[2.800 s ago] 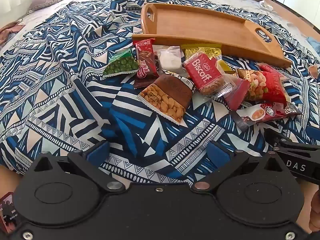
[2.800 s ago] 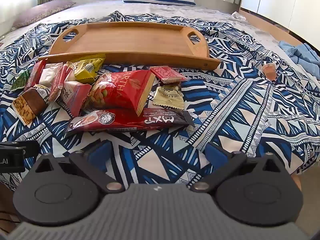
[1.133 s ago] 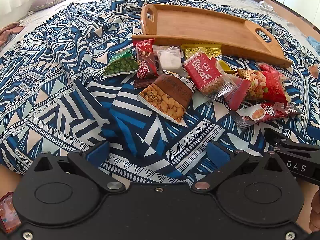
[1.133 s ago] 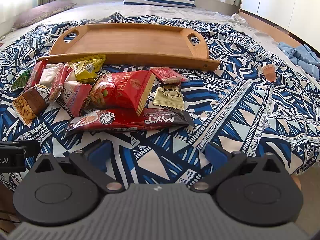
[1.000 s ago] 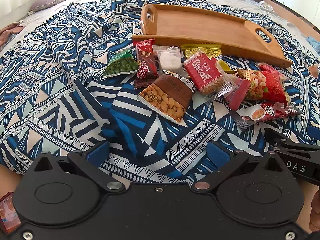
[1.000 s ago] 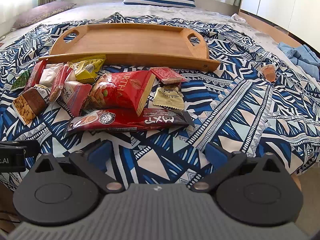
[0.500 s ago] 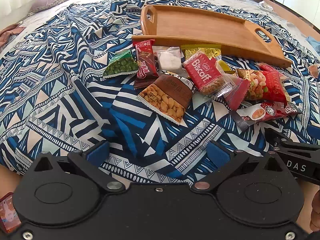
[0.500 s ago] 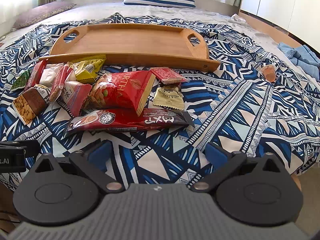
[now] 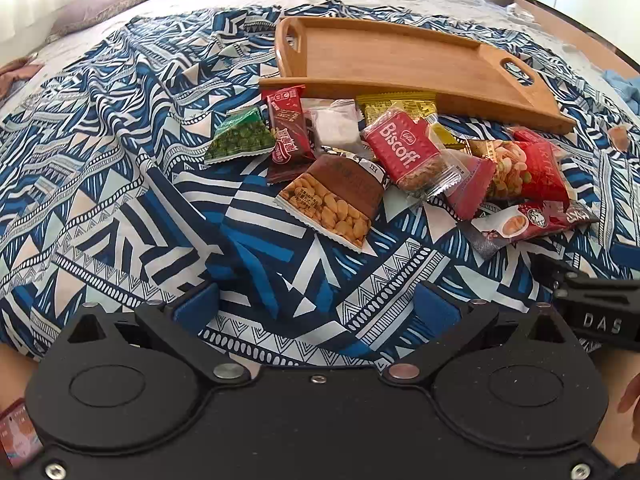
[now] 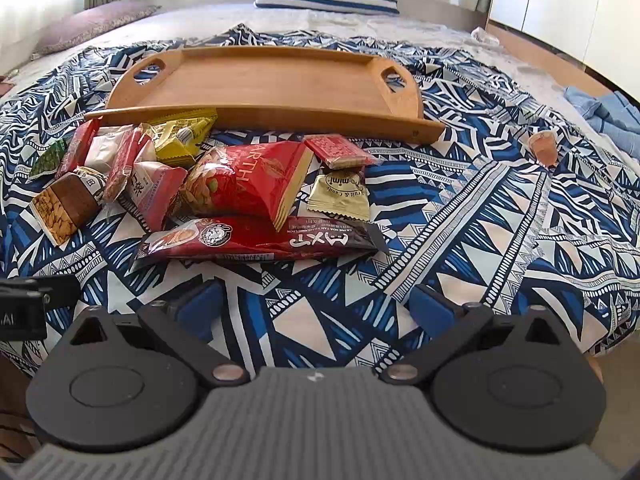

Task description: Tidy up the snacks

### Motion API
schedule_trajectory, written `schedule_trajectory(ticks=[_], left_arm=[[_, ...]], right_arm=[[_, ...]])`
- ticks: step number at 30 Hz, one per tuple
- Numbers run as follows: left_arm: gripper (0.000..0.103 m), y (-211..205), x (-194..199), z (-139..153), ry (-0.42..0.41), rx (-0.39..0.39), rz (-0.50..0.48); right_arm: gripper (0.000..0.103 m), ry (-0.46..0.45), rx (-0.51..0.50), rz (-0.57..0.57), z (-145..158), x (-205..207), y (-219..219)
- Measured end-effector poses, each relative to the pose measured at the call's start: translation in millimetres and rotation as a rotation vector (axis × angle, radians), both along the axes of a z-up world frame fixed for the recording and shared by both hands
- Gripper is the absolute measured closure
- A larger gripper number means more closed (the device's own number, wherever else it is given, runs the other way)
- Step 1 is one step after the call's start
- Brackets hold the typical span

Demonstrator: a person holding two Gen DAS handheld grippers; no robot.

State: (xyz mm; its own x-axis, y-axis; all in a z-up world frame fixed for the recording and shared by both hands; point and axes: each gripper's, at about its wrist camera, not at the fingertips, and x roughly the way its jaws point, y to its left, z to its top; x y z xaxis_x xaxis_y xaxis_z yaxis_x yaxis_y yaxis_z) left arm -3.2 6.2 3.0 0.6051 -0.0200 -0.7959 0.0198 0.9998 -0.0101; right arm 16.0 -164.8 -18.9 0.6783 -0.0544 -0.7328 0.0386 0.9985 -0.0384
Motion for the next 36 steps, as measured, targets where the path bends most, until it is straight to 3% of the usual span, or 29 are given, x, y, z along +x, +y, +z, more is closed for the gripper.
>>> schedule_trajectory(ticks=[7,10,13,20,25,36], left_arm=[[0.0,-2,-6,0,-0.037,0.013,-0.007],[0.016,-1,-12,9,-0.081,0.025,-0.012],[0.02,1,-15,18,-0.137,0.045,-0.026],[0.049,7,-13,36,-0.273,-0.001,-0.026],[0.051,7,0,27,-0.266,-0.008,-0.05],[0.046,0,21,4,-0.212,-0.013,-0.13]], right_arm=[[0.0,-0.048,-0.014,0.009,-4,-6,2],[0.0,-0.091,0.021,0.028,-1,-14,-5],[0.0,-0.144,0.054,0.039,5,-23,-13],[0.001,-0.257,0.066,0.09,21,-30,-13],[0.001,-0.26,0.014,0.13,17,-21,0],[0.0,-0.211,0.075,0.05,3,-13,-9]])
